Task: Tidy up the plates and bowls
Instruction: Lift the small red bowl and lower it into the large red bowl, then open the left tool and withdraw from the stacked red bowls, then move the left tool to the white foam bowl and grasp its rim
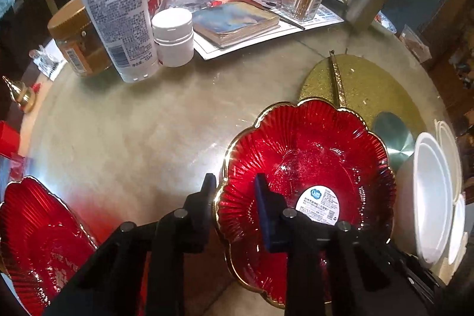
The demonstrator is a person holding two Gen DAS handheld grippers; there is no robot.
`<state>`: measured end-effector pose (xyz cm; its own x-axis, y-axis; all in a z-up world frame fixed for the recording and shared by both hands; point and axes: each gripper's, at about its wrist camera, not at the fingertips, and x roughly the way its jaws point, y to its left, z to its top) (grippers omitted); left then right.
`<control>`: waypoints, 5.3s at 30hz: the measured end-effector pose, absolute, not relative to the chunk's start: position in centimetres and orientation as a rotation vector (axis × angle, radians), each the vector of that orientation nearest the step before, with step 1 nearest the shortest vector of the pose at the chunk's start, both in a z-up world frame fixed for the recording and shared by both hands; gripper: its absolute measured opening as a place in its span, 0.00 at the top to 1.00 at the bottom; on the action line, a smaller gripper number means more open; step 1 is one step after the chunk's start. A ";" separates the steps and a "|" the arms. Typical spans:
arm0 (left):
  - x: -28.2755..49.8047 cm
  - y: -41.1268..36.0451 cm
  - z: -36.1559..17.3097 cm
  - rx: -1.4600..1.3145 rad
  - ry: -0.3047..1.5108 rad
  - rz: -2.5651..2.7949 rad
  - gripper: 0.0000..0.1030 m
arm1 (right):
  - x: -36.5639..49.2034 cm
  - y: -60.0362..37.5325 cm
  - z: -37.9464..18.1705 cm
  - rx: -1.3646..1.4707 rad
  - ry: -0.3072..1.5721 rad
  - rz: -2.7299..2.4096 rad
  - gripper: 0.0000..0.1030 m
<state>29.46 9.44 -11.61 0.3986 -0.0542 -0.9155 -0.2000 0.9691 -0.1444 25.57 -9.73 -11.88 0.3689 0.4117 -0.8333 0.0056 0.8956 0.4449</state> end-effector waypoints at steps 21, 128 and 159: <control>27.3 9.8 -11.0 -0.327 1.126 0.048 0.86 | 24.5 -10.1 -11.0 0.366 1.136 0.261 0.90; 18.8 1.7 -4.3 -0.194 0.913 0.002 0.28 | 16.2 -23.8 -4.5 0.485 1.019 0.252 0.36; 27.1 -2.6 -9.0 -0.152 1.066 0.020 0.28 | 26.0 -23.7 -9.6 0.474 1.163 0.183 0.61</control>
